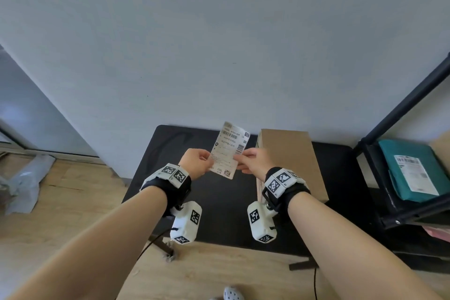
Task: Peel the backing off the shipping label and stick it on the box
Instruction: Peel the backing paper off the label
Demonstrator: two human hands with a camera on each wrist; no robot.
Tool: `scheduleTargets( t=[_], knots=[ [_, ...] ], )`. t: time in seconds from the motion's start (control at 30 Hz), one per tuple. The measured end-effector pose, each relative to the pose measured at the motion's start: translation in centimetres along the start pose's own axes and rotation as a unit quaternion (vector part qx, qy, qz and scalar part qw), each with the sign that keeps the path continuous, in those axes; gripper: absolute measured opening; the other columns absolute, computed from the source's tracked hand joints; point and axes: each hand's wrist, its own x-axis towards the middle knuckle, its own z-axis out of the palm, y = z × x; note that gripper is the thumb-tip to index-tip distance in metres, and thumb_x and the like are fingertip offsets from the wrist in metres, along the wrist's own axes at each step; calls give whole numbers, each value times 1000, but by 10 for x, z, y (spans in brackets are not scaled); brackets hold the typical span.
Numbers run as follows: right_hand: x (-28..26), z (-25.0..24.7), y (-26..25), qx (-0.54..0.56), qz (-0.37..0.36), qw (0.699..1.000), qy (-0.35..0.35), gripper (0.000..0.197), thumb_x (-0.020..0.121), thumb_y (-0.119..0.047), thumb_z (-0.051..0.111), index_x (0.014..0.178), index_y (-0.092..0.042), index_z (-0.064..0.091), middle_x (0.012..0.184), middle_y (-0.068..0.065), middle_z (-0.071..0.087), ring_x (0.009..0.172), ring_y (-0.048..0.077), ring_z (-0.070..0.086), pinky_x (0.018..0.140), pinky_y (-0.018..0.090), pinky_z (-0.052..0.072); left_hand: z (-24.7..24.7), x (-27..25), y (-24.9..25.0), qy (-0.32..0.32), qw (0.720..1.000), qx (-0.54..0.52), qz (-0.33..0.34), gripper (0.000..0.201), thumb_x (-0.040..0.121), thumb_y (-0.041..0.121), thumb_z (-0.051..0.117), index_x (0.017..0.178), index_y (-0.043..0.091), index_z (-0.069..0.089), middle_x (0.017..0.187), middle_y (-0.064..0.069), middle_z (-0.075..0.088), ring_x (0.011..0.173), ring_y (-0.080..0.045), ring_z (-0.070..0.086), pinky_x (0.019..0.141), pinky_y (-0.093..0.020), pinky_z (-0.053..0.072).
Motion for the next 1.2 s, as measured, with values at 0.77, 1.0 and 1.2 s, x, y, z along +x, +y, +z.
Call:
scheduleTargets(
  t=[0.77,1.0,1.2],
  knots=[
    [30,-33,-5,-5,-16,999,34,22,87,-13,61,106,-1,63,81,1,66,65,11,63,62,20,56,4,-2,16,67,993,-85,-37,17,87,9,61,70,9,62,73,-4,70,54,2,66,65,-17,56],
    [35,-26,-15,-96,-55,987,114,58,80,-18,70,127,-8,37,107,3,46,96,19,50,96,39,46,-4,7,15,80,994,-53,-46,24,87,7,57,64,10,51,92,-18,73,74,-25,71,74,-36,58],
    [20,-5,-29,-139,-92,982,-90,30,86,-15,63,114,-6,65,118,9,66,102,20,63,87,32,54,-7,12,26,69,996,-46,-23,21,84,12,63,65,9,54,84,-19,71,77,-31,73,75,-44,60]
  ],
)
